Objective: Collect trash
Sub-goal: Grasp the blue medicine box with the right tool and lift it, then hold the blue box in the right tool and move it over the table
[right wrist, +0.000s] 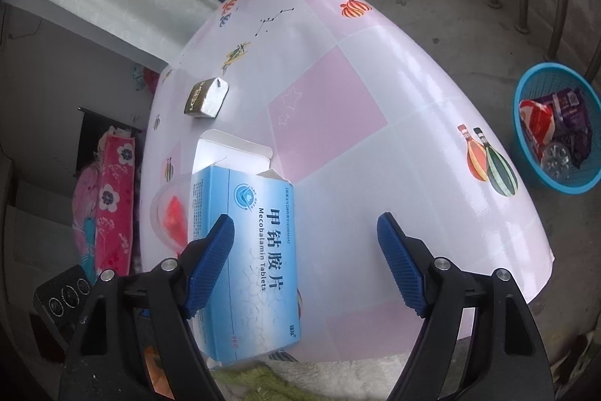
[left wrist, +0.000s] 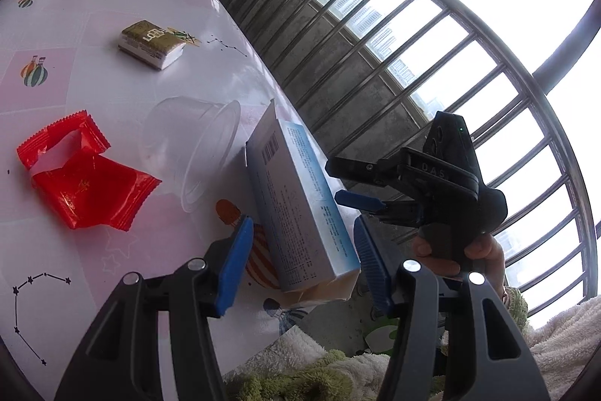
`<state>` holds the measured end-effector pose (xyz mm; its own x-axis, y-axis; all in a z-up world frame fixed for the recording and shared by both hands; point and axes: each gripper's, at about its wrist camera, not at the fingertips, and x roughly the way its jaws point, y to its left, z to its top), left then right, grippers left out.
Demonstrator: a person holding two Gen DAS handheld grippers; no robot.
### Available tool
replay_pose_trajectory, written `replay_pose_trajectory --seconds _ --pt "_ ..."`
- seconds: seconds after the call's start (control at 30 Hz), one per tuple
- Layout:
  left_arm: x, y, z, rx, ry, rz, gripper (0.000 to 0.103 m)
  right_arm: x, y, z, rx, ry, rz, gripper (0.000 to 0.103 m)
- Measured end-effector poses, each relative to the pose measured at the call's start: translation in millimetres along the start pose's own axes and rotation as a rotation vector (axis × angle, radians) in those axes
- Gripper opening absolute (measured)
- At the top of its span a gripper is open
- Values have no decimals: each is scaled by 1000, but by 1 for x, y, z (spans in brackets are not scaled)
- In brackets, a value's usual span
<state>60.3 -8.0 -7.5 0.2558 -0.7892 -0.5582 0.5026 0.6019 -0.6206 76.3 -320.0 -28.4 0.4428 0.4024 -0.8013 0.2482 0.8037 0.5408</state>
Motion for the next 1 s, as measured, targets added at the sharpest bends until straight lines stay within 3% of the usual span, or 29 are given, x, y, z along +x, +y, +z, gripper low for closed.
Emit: replay_pose_trajectory --seconds 0.47,0.8,1.0 --pt "-36 18 -4 8 -96 155 54 -9 34 -11 -141 -61 -86 81" --pt "-29 37 -14 -42 -24 178 54 -8 54 -42 -256 -45 -104 83" --pt "-28 34 -11 -22 -35 194 54 7 73 -53 -362 -10 -142 86"
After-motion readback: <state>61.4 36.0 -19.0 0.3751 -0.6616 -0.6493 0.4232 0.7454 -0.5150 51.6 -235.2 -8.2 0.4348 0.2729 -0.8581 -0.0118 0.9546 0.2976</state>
